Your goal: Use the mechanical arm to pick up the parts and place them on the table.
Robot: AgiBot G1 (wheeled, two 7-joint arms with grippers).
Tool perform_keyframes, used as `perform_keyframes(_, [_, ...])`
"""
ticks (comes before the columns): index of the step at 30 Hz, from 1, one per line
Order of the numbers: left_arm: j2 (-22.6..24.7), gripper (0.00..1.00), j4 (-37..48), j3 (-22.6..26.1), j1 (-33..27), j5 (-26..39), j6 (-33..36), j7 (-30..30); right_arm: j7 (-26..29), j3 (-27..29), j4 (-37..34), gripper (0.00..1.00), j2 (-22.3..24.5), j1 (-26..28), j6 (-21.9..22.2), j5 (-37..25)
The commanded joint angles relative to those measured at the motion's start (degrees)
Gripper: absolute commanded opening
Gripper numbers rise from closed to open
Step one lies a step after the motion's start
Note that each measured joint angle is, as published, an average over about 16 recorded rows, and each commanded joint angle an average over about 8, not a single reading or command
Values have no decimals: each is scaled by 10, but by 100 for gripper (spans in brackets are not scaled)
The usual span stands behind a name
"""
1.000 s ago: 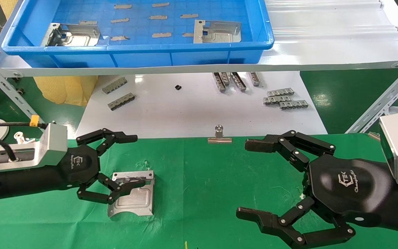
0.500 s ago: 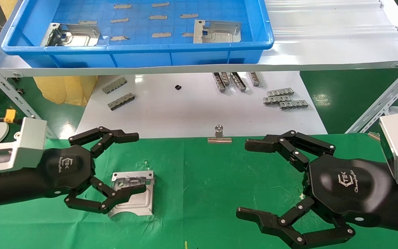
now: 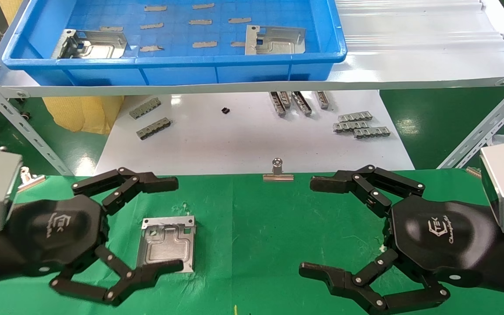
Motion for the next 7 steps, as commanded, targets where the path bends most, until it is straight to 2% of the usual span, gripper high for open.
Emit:
perform_keyframes(1, [-6, 100, -23, -11, 11, -5, -2, -17, 0, 0, 0, 100, 0, 0, 0, 0])
perform_keyframes(7, [-17, 100, -65, -31, 30, -15, -6, -49, 0, 0, 0, 100, 0, 0, 0, 0])
